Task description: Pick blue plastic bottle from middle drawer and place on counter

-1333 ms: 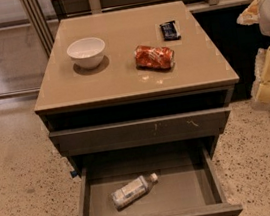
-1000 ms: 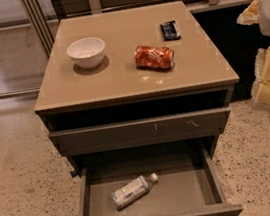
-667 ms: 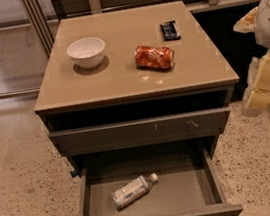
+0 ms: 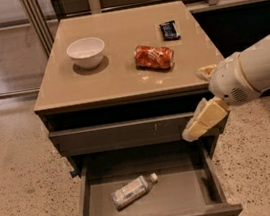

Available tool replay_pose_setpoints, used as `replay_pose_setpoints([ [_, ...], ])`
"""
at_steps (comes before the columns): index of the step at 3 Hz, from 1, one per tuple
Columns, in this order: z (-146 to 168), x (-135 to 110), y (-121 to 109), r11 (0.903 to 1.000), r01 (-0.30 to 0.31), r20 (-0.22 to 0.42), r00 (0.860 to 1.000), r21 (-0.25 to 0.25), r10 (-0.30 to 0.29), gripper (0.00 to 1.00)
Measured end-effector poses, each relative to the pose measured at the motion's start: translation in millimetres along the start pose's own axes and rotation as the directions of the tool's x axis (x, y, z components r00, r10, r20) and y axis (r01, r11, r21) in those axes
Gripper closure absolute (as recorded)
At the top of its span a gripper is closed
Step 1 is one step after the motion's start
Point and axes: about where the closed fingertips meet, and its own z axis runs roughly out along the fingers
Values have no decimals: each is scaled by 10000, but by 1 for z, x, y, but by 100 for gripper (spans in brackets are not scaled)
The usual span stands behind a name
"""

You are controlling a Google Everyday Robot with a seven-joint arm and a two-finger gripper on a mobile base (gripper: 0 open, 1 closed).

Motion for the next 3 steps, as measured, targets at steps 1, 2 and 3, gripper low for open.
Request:
replay_pose_setpoints([
  [1, 40, -13, 0, 9994, -281, 1331, 9906, -194, 305, 0],
  [2, 41, -18, -1, 9995, -265, 1422, 9894, -155, 284, 0],
  [3, 41, -18, -1, 9995, -263, 1418, 9895, -156, 283, 0],
])
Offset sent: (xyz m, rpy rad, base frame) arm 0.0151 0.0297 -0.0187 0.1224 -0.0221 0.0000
